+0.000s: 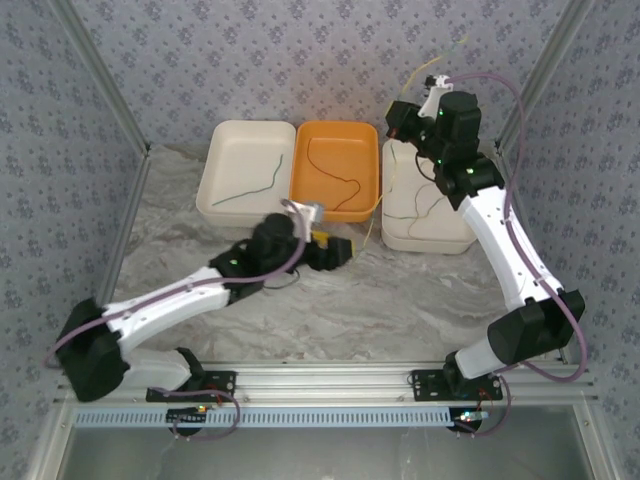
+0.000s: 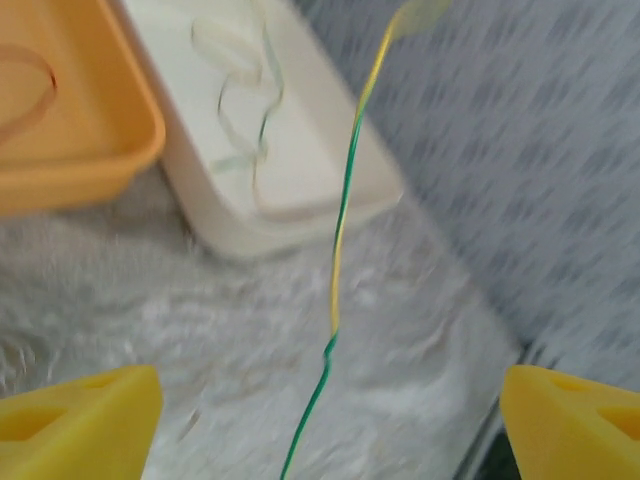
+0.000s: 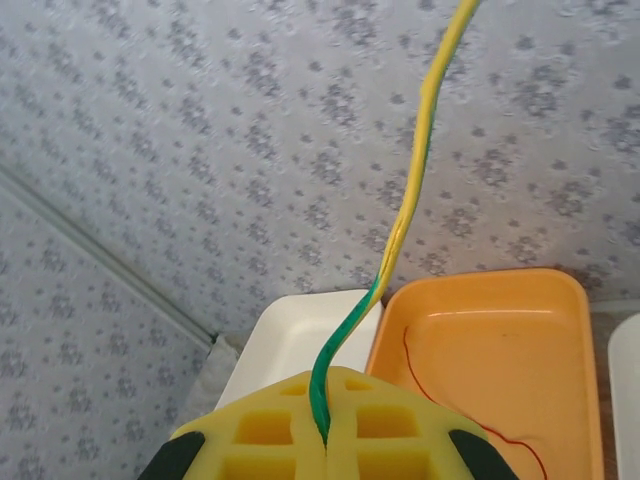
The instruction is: Untangle the cables
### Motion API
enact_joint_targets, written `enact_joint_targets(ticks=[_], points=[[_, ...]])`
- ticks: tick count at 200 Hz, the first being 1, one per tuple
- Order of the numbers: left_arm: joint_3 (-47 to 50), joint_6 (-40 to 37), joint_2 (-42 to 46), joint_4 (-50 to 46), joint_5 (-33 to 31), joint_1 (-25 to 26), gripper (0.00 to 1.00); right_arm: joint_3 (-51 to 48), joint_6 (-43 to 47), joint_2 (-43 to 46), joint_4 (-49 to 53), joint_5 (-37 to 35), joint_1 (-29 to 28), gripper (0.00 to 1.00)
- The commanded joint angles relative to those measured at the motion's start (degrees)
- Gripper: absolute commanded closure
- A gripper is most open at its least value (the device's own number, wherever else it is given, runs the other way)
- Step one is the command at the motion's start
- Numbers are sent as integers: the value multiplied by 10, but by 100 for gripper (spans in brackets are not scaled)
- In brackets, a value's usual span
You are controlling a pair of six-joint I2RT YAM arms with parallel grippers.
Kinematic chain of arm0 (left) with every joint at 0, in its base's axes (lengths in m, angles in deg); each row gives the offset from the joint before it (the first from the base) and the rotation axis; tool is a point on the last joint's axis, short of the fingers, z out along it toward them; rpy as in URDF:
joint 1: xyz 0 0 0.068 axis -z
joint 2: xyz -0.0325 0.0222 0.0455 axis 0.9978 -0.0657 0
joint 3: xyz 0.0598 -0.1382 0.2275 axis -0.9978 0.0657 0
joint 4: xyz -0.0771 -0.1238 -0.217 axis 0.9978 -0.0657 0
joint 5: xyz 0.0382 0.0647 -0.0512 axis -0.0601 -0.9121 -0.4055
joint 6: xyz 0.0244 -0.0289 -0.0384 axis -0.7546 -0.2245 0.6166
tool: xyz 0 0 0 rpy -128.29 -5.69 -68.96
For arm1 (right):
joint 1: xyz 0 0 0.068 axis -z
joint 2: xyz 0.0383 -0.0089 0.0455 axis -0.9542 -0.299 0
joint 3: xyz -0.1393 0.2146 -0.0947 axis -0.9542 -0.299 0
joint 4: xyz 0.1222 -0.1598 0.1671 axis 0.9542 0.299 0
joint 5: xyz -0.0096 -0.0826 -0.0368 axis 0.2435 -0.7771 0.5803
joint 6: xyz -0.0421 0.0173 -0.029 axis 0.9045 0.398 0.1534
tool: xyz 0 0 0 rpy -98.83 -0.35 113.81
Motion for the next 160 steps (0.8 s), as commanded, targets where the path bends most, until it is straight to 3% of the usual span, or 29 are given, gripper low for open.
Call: enact_joint_targets(ticks=[1,34,64,109,160], points=[[-32,-50,-43,29,-85,45,9,-9,-38,25,16,-19,7,100],[-70,-83,-130,-1,-171,90,9,-13,-14,40,45,-42,25,100],[-47,-37,-108,-4,-274,100,6,-21,68,53,49,-117,46,100],[-22,-22,-43,-20,-265,100,3,-68,118,38,-55,-158,129,100],[-63,-23,-106,-8,-217,96,13,-61,122,-45,-151,-153,194,100]])
